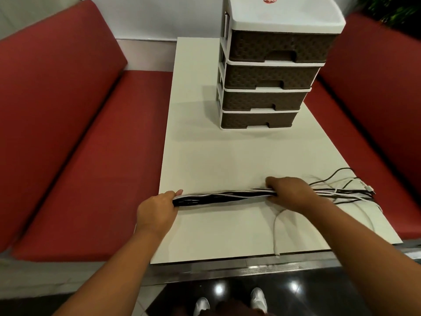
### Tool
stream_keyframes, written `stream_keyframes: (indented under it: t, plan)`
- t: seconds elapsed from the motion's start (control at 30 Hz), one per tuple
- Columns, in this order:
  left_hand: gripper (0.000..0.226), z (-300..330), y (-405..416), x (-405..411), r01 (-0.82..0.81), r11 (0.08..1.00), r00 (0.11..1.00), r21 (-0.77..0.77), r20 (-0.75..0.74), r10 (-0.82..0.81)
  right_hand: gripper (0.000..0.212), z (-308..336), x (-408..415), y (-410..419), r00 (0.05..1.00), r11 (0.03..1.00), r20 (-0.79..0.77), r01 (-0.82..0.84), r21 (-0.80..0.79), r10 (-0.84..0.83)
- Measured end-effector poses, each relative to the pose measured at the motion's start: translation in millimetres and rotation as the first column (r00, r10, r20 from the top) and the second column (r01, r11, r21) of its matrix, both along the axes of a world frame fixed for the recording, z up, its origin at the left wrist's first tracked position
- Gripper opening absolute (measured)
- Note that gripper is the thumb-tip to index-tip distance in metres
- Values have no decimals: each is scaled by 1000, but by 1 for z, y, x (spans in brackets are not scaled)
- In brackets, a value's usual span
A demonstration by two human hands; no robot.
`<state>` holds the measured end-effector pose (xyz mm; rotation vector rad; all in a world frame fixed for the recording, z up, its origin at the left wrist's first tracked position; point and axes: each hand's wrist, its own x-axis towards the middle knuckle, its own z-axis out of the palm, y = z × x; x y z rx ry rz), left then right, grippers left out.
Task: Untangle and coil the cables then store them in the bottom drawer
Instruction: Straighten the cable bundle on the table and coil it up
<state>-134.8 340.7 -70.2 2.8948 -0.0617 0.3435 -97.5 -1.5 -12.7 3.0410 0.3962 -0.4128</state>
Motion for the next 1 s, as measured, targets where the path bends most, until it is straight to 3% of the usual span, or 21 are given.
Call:
stream_keyframes:
  t: [0.17,0.37,0.4,0.53,0.6,0.67,0.77,0.9,1.0]
  plan:
    - [40,-4,3,2,42,997,999,59,9,-42,15,-18,-7,-28,999,999,41,-30,46,28]
    - [22,12,7,-2,110,987,991,116,-85,-100,17,-24,5,-34,996,991,32,-90,103,87]
    - [33,15,9,-3,103,987,988,123,-131,-86,18,-24,6,-34,995,989,23,-99,106,97]
    - [124,49,2,-6,56,981,895,185,-445,32,18,-26,7,-36,992,983,39,-122,137,117]
    - [139,69,-28,-5,117,969,865,217,-501,8,18,-27,8,-35,990,981,57,-136,140,129]
    - [130,76,-82,-4,258,946,882,195,-448,-148,17,-27,9,-36,988,976,56,-154,153,147]
    - [97,58,-172,3,386,907,867,167,-403,-295,16,-25,11,-37,981,966,52,-194,173,188]
    - [24,26,-227,23,241,961,956,135,-202,-211,19,-20,15,-44,965,947,77,-261,185,251]
    - [13,11,-221,25,217,972,969,91,-139,-203,20,-13,17,-52,958,937,6,-283,203,288]
